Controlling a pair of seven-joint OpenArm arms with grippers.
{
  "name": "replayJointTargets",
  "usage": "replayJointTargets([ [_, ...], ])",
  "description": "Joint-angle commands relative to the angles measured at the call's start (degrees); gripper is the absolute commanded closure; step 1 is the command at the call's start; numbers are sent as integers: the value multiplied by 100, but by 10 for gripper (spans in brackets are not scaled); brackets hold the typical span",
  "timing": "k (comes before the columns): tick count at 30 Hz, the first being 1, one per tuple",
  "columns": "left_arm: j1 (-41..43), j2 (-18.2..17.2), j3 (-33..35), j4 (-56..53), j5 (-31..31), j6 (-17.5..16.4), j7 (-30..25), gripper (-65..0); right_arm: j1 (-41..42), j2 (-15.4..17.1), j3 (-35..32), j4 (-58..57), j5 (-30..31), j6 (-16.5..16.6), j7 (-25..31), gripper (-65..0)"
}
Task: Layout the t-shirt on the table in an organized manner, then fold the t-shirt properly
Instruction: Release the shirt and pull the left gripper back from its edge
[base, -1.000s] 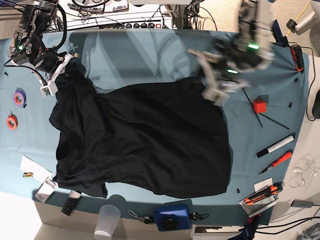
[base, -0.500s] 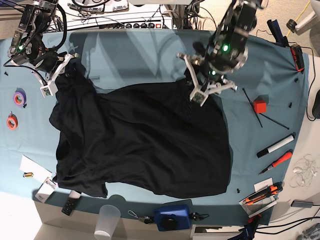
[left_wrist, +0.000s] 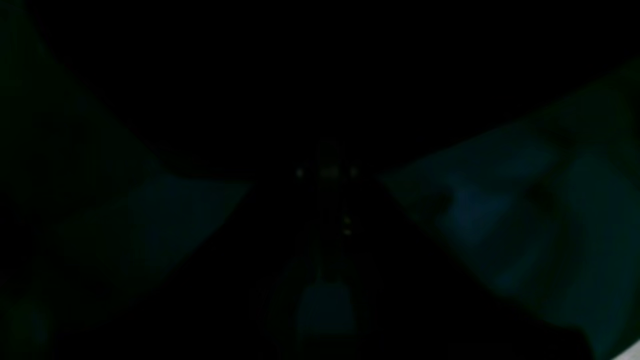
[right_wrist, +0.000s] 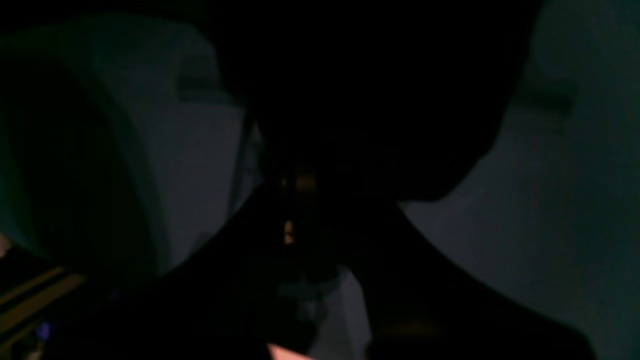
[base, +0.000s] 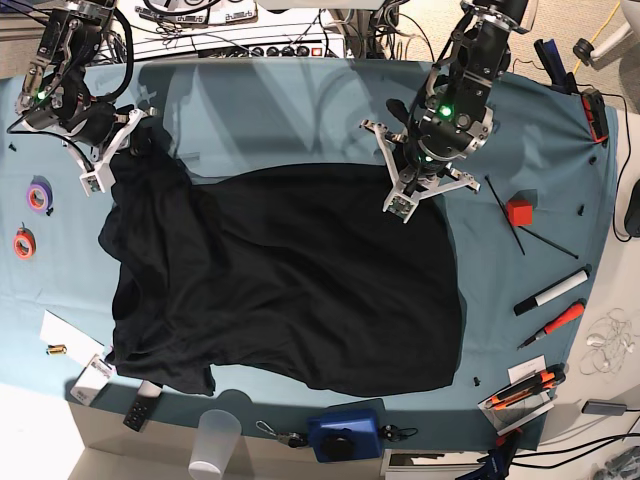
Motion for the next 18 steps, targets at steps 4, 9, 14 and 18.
replayJointTargets([
  [4, -46, -68, -90, 238, 776, 570, 334, 0, 181, 229, 39, 81, 74, 9, 160, 0],
  [9, -28, -68, -555, 546, 898, 533, 879, 0, 437, 262, 37, 81, 890, 105, -540, 0],
  [14, 243, -66, -1274, 682, 831, 361, 909, 0, 267, 262, 37, 81, 1399, 299, -723, 0],
  [18, 658, -66, -1958, 682, 170, -87, 809, 0, -74, 260, 37, 81, 1475, 299, -723, 0],
])
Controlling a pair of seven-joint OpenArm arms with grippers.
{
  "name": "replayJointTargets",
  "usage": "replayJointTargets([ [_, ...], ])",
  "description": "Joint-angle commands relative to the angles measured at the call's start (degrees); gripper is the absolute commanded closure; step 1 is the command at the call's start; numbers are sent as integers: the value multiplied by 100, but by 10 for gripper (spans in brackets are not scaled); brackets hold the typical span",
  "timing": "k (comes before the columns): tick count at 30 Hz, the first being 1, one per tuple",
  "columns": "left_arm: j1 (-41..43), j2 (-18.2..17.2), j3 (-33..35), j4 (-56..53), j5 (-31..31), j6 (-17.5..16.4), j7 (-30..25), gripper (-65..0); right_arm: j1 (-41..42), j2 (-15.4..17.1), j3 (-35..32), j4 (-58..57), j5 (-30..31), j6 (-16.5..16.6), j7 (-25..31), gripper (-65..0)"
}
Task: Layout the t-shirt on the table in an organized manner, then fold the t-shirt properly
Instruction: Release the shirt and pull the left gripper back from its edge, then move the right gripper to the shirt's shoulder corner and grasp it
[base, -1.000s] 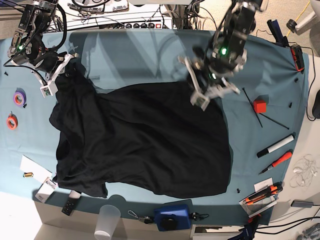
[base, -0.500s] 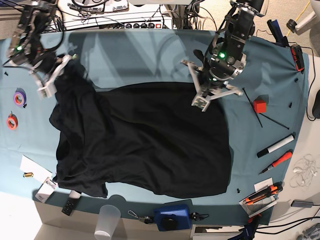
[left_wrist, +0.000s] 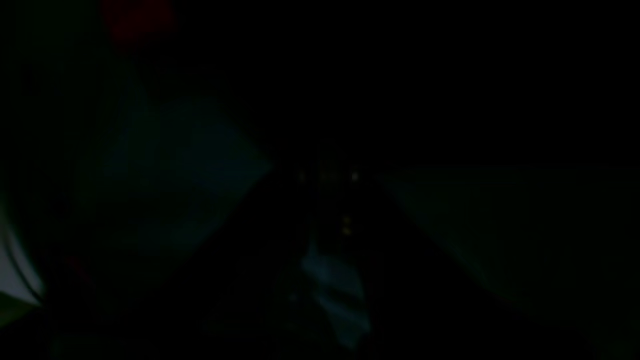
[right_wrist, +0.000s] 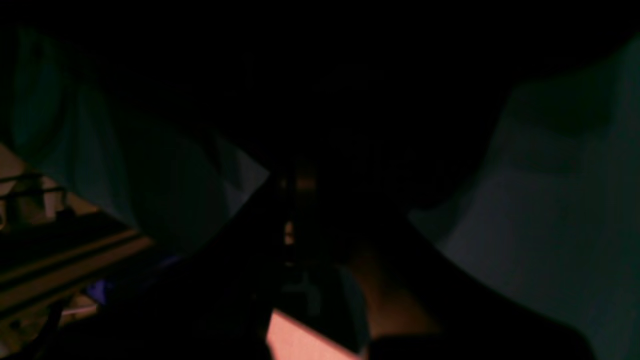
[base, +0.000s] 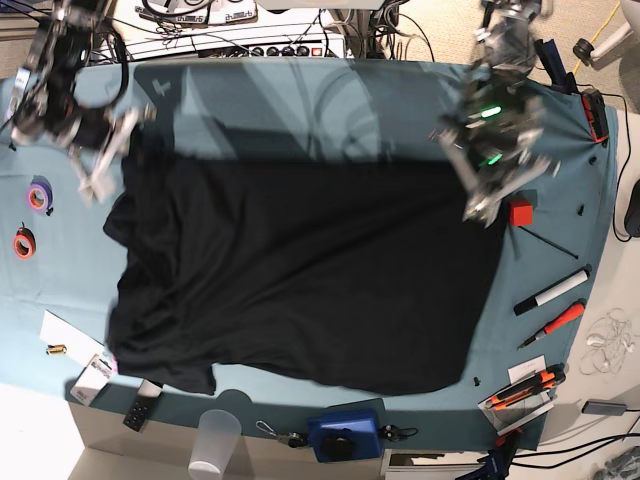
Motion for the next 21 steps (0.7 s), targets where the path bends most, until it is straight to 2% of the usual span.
replayJointTargets([
  [1, 107, -35, -170, 105, -33, -17, -79, 0, -37, 116, 37, 81, 173, -2, 103, 0],
  [6, 577, -37, -793, 105, -501, -101, -557, 0, -363, 114, 37, 81, 540, 68, 103, 0],
  [9, 629, -37, -1008, 103, -704, -173, -588, 0, -367, 118, 37, 81, 538, 85, 103, 0],
  [11, 625, -37, -1056, 103, -741, -299, -577, 0, -369, 116, 37, 81, 538, 268, 103, 0],
  [15, 645, -37, -1054, 105, -737, -295, -540, 0, -409, 120, 37, 81, 540, 268, 103, -187],
  [17, 649, -35, -1054, 105, -737, -295, -459, 0, -463, 166, 39, 81, 658, 221, 103, -198],
  [18, 649, -37, -1056, 105, -737, -297, -422, 0, -466, 190, 57, 81, 885, 46, 103, -198],
  [21, 675, -35, -1054, 103, -737, -295, -393, 0, -533, 195, 326, 98, 1569, 170, 103, -197],
])
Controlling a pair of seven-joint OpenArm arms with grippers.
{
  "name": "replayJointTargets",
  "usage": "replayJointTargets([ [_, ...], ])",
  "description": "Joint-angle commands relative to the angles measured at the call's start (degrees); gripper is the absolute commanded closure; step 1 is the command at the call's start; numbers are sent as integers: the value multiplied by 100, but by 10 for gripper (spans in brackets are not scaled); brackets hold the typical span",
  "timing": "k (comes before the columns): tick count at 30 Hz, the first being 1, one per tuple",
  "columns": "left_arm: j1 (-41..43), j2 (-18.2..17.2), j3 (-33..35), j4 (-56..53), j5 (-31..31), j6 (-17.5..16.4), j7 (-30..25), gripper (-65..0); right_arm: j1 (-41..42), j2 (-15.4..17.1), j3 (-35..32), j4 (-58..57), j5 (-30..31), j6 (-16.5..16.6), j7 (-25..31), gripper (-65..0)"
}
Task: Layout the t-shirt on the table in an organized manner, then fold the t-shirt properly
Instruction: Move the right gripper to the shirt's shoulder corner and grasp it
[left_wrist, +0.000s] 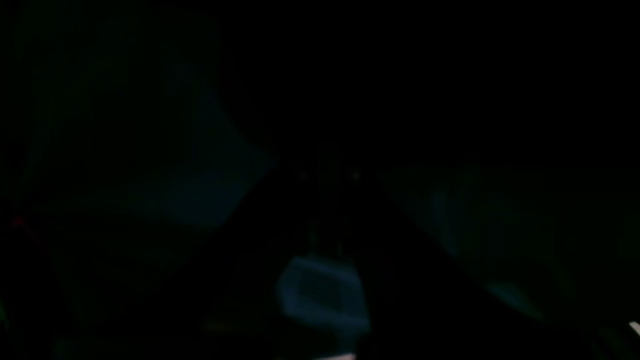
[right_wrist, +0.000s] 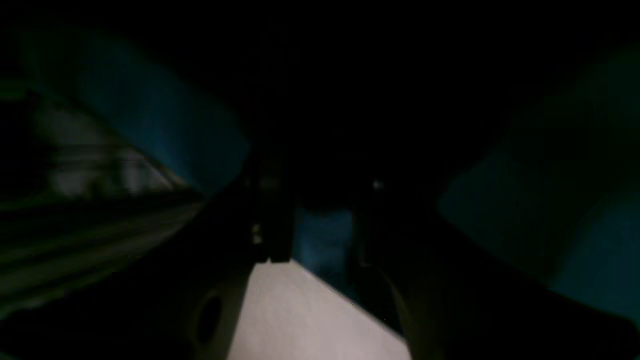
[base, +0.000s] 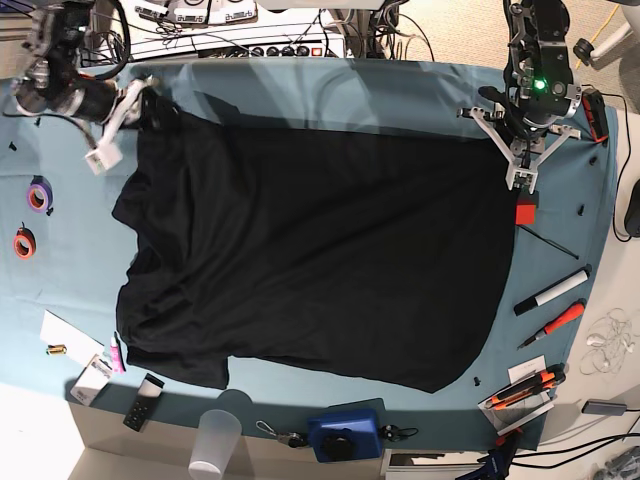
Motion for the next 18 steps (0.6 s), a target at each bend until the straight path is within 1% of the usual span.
replayJointTargets([
  [1, 63, -48, -50, 55, 153, 55, 234, 0, -37, 114, 260, 116, 188, 46, 88, -197],
  [6, 76, -46, -50, 55, 155, 61, 254, 0, -28, 55, 1556, 289, 931, 106, 88, -197],
  [9, 76, -46, -48, 55, 153, 55, 256, 0, 68, 57, 2216, 293, 955, 106, 88, -197],
  [11, 76, -46, -48, 55, 153, 24, 256, 0, 127, 59, 2485, 293, 898, 106, 88, -197],
  [12, 76, -46, -48, 57, 153, -17, 256, -38, 170, 70, 2535, 293, 754, 106, 88, -197],
  [15, 76, -48, -48, 57, 151, -48, 278, -207, 398, 85, 2533, 289, 153, 106, 88, -197],
  [16, 74, -46, -48, 57, 151, -48, 293, -247, 494, 85, 2518, 286, 7, 106, 88, -197],
  [17, 74, -46, -48, 57, 149, -46, 289, -270, 584, 87, 2496, 286, -114, 106, 88, -197],
  [18, 74, -46, -48, 61, 151, -46, 286, -275, 673, 85, 2461, 286, -232, 106, 88, -197],
])
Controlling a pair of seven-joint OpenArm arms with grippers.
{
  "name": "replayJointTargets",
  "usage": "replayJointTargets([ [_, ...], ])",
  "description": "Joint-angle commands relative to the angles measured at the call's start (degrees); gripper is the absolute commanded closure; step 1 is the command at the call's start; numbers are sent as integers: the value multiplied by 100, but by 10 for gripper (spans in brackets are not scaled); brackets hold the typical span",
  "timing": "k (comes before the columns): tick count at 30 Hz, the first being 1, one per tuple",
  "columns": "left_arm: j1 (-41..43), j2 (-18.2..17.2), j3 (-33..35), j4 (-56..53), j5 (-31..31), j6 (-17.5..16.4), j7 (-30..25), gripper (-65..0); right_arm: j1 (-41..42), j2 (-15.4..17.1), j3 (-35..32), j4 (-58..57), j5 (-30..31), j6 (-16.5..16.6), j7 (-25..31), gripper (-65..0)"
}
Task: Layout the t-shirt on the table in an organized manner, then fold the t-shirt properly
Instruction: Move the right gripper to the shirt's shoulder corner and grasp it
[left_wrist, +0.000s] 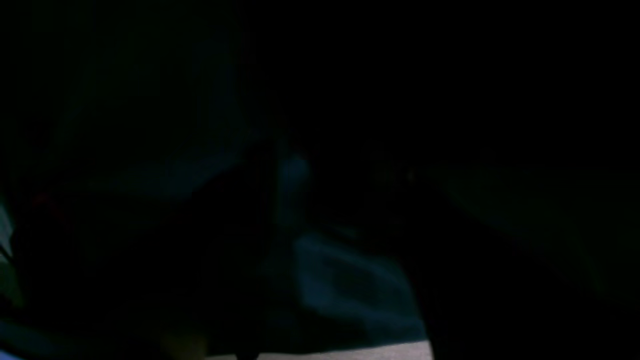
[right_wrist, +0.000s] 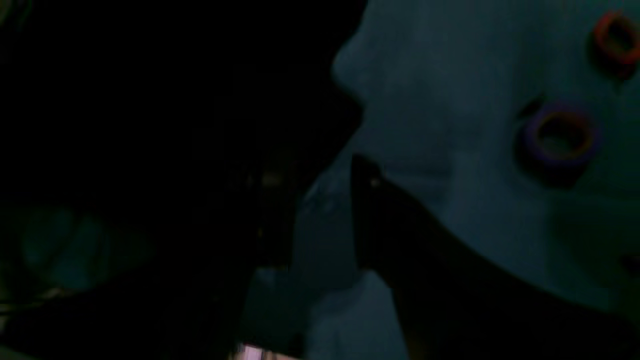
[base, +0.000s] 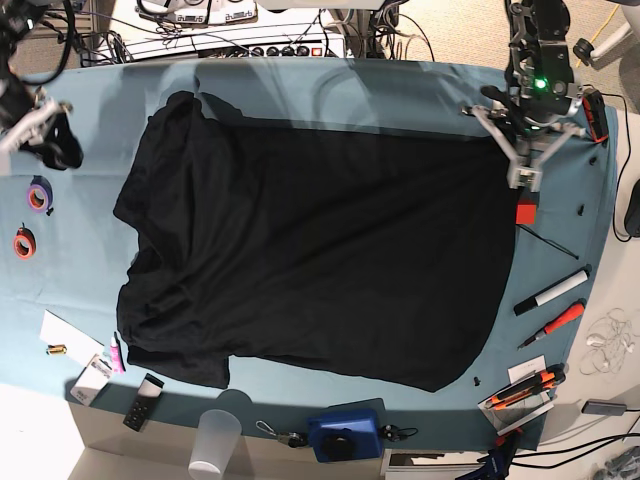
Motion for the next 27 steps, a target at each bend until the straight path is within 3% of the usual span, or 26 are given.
replayJointTargets([
  [1, 50, -26, -15, 52, 17, -20, 199, -275, 81, 131, -15, 79, 15, 6, 114, -197],
  [10, 35, -26, -15, 1150, 22, 461, 162, -275, 184, 127, -986, 79, -505, 6, 114, -197],
  [15, 35, -26, -15, 1961, 116, 496, 111, -275, -44, 127, -1478, 79, -487, 6, 114, -197],
  [21, 37, -26, -17, 2138, 1217, 498, 9, -275, -651, 129, -1552, 81, 417, 6, 114, -197],
  [27, 35, -26, -15, 2138, 1290, 498, 42, -275, -944, 127, -1672, 81, 614, 6, 114, -197],
])
